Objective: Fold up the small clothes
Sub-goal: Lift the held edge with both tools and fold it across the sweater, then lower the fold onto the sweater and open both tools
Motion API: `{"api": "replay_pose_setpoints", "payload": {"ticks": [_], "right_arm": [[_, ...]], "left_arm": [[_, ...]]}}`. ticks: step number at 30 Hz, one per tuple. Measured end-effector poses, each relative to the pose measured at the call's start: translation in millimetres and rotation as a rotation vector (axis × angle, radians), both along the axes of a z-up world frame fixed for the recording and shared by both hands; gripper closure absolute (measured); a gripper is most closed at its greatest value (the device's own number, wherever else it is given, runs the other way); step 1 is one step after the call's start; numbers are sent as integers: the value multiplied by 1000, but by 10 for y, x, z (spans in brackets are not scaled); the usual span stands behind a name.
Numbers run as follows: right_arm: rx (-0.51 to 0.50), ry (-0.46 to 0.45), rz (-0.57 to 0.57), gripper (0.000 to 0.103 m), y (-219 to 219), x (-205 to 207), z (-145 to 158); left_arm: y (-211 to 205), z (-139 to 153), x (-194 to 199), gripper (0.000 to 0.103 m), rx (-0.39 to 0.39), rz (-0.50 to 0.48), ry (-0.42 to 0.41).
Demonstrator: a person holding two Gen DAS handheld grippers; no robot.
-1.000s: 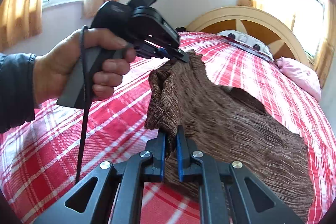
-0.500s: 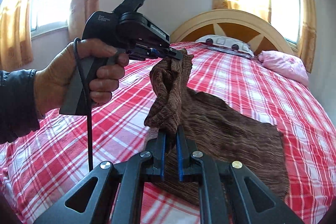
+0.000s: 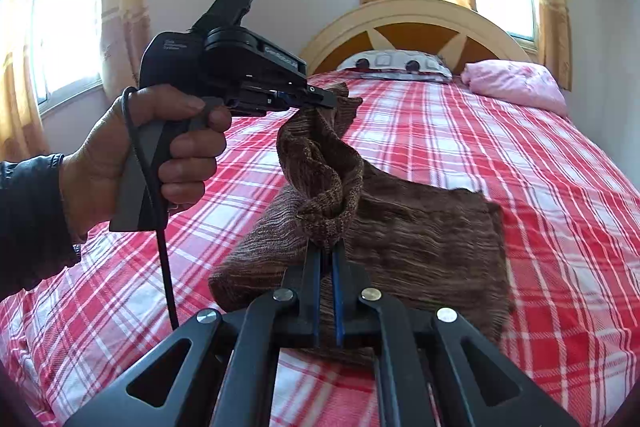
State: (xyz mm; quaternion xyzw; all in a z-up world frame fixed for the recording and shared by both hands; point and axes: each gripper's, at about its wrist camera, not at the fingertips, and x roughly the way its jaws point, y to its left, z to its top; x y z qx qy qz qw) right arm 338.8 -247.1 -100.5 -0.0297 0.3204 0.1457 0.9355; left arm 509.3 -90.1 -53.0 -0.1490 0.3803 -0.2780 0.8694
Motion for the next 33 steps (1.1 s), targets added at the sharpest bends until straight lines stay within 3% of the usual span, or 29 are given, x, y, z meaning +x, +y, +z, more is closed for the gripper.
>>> {"api": "replay_pose_setpoints", "payload": {"ticks": [16, 33], "right_arm": [[30, 80, -69, 99, -604, -172, -186], [119, 205, -193, 99, -1112, -201, -384]], "left_arm": [[-785, -194, 11, 97, 34, -112, 35], [-1459, -451, -82, 97, 130, -199, 40]]}}
